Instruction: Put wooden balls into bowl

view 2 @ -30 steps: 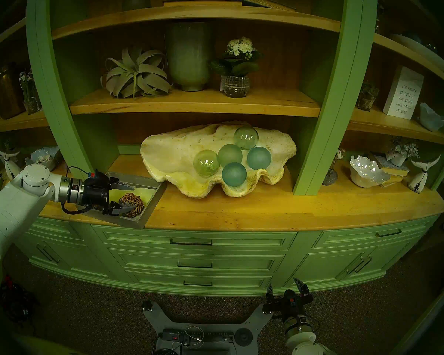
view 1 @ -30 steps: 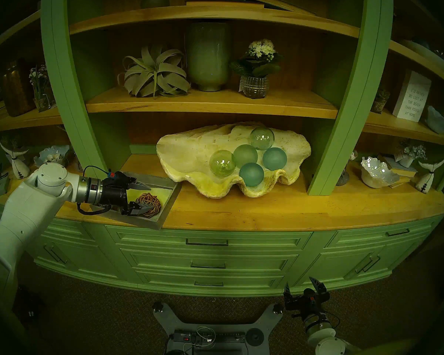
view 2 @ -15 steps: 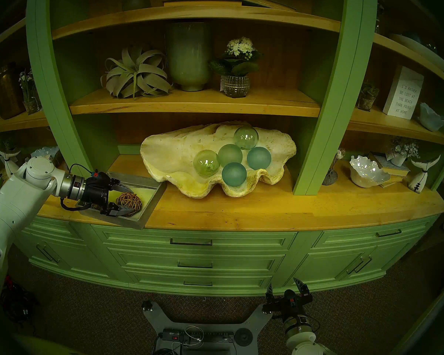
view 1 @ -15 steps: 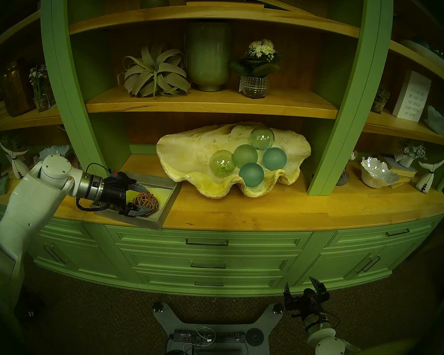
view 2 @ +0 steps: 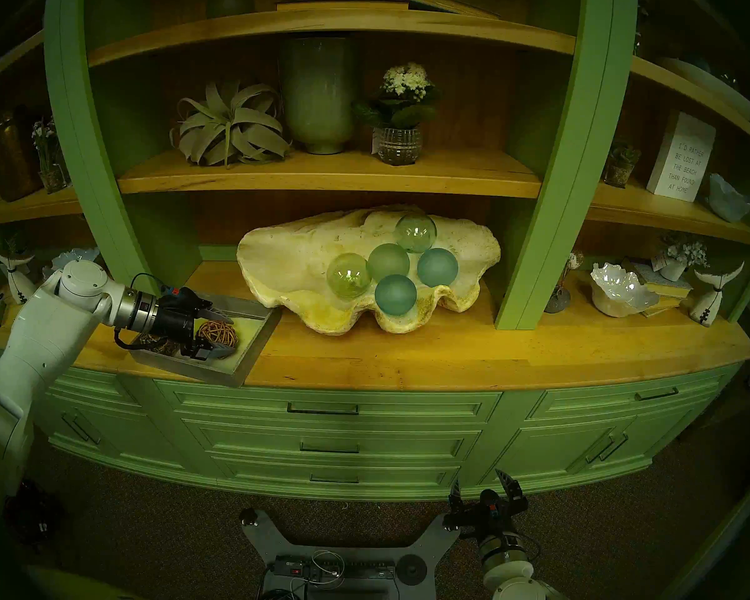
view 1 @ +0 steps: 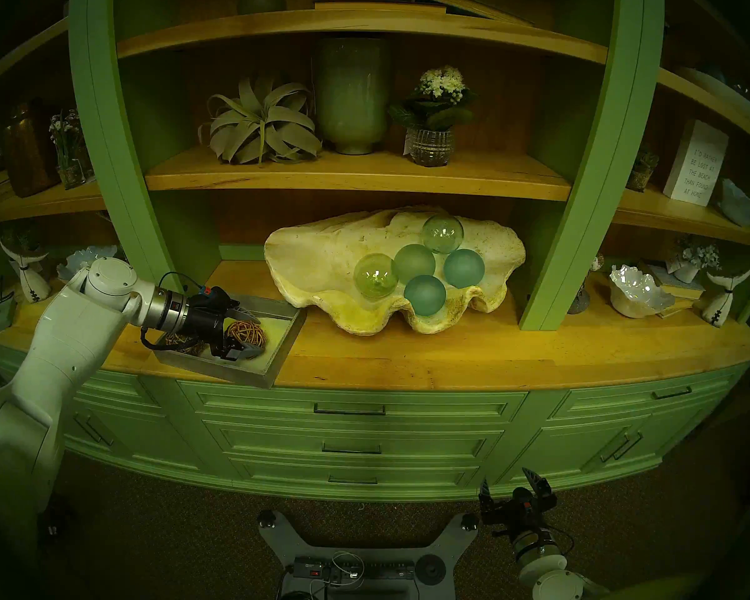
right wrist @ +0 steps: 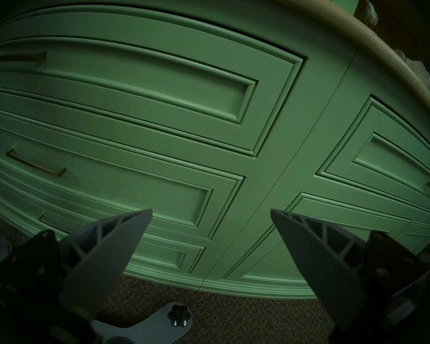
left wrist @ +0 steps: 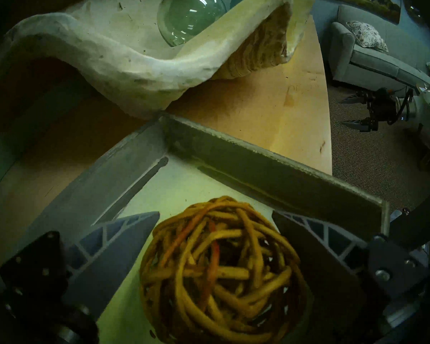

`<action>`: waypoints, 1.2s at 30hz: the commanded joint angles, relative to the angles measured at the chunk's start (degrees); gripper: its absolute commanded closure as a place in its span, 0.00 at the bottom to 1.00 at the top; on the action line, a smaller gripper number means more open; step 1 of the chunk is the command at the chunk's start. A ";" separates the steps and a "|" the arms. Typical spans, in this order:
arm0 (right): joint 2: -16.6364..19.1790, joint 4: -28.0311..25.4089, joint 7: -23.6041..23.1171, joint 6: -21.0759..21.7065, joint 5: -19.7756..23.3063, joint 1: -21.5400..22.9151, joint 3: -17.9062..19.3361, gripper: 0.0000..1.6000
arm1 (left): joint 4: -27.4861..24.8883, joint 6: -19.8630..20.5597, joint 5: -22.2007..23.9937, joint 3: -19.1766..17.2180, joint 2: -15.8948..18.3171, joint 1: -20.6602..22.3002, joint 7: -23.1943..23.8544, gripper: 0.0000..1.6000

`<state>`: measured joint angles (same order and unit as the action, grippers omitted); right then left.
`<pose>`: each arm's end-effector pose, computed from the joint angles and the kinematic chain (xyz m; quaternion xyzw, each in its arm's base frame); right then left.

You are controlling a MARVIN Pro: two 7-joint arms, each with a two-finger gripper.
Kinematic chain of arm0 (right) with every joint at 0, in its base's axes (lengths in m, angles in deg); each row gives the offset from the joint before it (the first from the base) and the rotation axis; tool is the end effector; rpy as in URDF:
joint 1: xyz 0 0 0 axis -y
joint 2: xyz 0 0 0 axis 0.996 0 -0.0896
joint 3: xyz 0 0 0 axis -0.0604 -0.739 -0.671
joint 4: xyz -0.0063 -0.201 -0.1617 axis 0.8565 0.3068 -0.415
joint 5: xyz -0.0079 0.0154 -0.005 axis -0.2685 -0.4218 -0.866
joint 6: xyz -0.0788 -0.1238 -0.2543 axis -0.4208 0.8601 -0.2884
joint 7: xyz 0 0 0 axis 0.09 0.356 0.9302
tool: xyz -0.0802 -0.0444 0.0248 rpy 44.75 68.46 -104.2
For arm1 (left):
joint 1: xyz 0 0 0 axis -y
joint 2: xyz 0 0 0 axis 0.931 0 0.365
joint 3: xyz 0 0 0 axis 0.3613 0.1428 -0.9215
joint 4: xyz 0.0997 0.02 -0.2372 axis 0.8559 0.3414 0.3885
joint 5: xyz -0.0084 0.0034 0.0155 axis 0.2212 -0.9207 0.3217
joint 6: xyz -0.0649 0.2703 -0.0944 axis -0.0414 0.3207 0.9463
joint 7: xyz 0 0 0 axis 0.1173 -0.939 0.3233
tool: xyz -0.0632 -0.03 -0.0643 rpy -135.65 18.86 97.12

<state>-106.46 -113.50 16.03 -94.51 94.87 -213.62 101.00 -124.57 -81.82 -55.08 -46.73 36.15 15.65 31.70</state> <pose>0.1372 -0.0503 -0.4536 0.8365 0.0986 0.5306 0.0949 0.4426 0.1722 -0.2293 0.7397 -0.5238 0.3632 0.2156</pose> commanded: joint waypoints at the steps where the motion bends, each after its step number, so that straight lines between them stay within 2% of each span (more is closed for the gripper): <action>1: -0.08 -1.36 0.00 -0.41 -0.11 0.40 0.01 0.00 | 3.62 -1.23 -2.86 0.82 -2.60 6.46 1.43 0.00; 13: -0.07 -1.41 0.01 -0.41 -0.11 0.37 0.01 0.00 | 10.74 -3.71 -7.92 0.94 -4.15 11.54 3.92 0.00; 14: -0.07 -1.43 0.01 -0.41 -0.11 0.37 0.01 0.00 | 11.84 -4.15 -8.33 1.23 -4.49 12.42 4.18 0.27; 15: -0.07 -1.43 0.01 -0.41 -0.11 0.37 0.01 0.00 | 11.17 -4.45 -8.35 0.17 -4.51 11.26 4.02 0.74; 16: -0.07 -1.45 0.02 -0.41 -0.11 0.36 0.01 0.00 | 13.44 -4.81 -8.69 1.23 -5.09 13.41 4.57 0.98; 19: -0.06 -1.48 0.02 -0.41 -0.11 0.34 0.02 0.00 | 14.08 -5.97 -8.88 0.00 -5.68 13.06 4.69 1.00; 26: -0.04 -1.58 0.03 -0.41 -0.11 0.29 0.03 0.00 | 18.31 -9.76 -8.75 0.10 -7.08 16.75 7.73 1.00; 30: -0.03 -1.62 0.03 -0.41 -0.10 0.27 0.03 0.00 | 16.82 -12.50 -6.56 -1.37 -6.89 16.89 7.73 1.00; 36: 0.02 -1.81 0.05 -0.38 -0.09 0.16 0.06 0.00 | 13.84 -14.69 -0.48 -4.56 -5.74 13.80 7.73 1.00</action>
<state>-106.45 -113.67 16.03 -94.51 94.86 -213.63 100.99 -107.21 -94.39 -62.25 -47.60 29.20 28.34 39.29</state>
